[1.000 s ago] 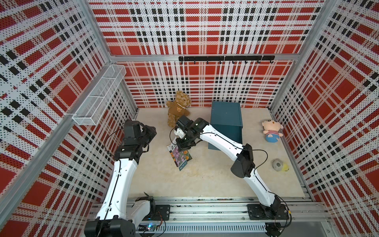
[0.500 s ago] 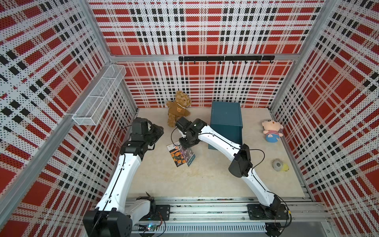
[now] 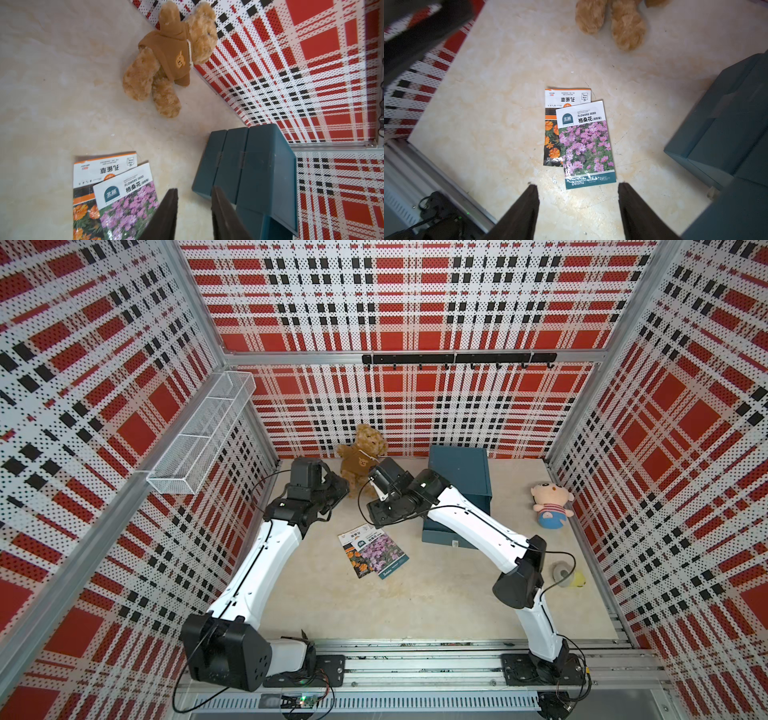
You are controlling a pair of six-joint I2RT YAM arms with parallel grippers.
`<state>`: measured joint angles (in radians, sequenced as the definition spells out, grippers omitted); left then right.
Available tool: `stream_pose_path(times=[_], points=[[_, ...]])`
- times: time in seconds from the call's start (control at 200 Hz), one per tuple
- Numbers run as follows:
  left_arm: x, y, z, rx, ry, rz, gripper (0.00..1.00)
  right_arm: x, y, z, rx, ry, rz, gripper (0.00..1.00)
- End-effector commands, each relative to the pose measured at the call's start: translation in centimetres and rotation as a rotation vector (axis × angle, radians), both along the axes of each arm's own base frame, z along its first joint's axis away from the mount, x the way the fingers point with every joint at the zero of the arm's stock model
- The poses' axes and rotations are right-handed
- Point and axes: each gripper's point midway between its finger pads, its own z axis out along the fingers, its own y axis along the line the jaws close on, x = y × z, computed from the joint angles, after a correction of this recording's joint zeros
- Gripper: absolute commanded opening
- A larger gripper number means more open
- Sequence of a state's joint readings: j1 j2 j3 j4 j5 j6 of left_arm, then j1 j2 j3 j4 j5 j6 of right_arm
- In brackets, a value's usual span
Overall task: Take the seed bags out of the drawer
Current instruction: Place the seed packet at the center of the board, then close the drawer in the storage box.
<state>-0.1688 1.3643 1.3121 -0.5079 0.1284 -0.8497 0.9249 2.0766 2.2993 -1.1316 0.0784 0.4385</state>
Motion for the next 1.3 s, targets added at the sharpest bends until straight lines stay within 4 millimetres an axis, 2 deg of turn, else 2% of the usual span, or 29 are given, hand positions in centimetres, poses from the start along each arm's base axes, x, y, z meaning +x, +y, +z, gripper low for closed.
stream_pose_path(times=[0.0, 0.065, 0.12, 0.145, 0.165, 0.195, 0.266, 0.426, 0.541, 0.656, 0.767, 0.892, 1.122, 1.293], points=[[2.6, -0.9, 3.0, -0.001, -0.085, -0.037, 0.33, -2.0, 0.1, 4.8, 0.146, -0.066, 0.049, 0.63], [4.2, -2.5, 3.8, -0.010, -0.103, -0.081, 0.32, -3.1, -1.5, 6.0, 0.187, -0.082, 0.035, 0.58], [5.5, -4.9, 4.4, -0.005, -0.119, -0.139, 0.32, -4.2, -3.2, 6.0, 0.202, -0.087, 0.018, 0.54], [6.2, -5.6, 4.6, 0.003, -0.130, -0.156, 0.31, -4.7, -4.1, 6.7, 0.220, -0.101, 0.006, 0.50], [6.2, -7.7, 4.8, 0.008, -0.135, -0.200, 0.31, -5.1, -4.9, 6.1, 0.218, -0.092, -0.010, 0.46], [6.6, -9.3, 4.9, 0.010, -0.144, -0.232, 0.30, -5.6, -6.2, 6.4, 0.233, -0.097, -0.038, 0.39], [7.6, -12.6, 4.5, 0.007, -0.142, -0.294, 0.28, -7.0, -9.3, 5.0, 0.239, -0.072, -0.117, 0.24], [9.3, -19.4, 3.1, 0.002, -0.142, -0.425, 0.24, -10.0, -15.4, 1.6, 0.258, -0.001, -0.263, 0.00], [9.8, -23.0, 2.0, -0.005, -0.135, -0.501, 0.20, -11.9, -17.8, -0.9, 0.310, 0.058, -0.332, 0.00], [9.5, -25.8, 1.0, -0.005, -0.140, -0.573, 0.20, -12.5, -19.4, -3.1, 0.334, 0.102, -0.397, 0.00], [9.0, -27.5, -0.4, -0.007, -0.119, -0.616, 0.19, -12.1, -20.5, -4.3, 0.345, 0.126, -0.440, 0.00], [8.7, -28.2, -1.7, -0.003, -0.096, -0.630, 0.19, -10.9, -22.0, -5.6, 0.305, 0.144, -0.489, 0.00], [8.7, -28.4, -3.5, 0.001, -0.058, -0.633, 0.19, -7.9, -23.9, -5.6, 0.300, 0.134, -0.554, 0.00], [8.8, -28.4, -4.3, 0.001, -0.041, -0.631, 0.19, -5.6, -24.6, -5.6, 0.306, 0.132, -0.582, 0.00]])
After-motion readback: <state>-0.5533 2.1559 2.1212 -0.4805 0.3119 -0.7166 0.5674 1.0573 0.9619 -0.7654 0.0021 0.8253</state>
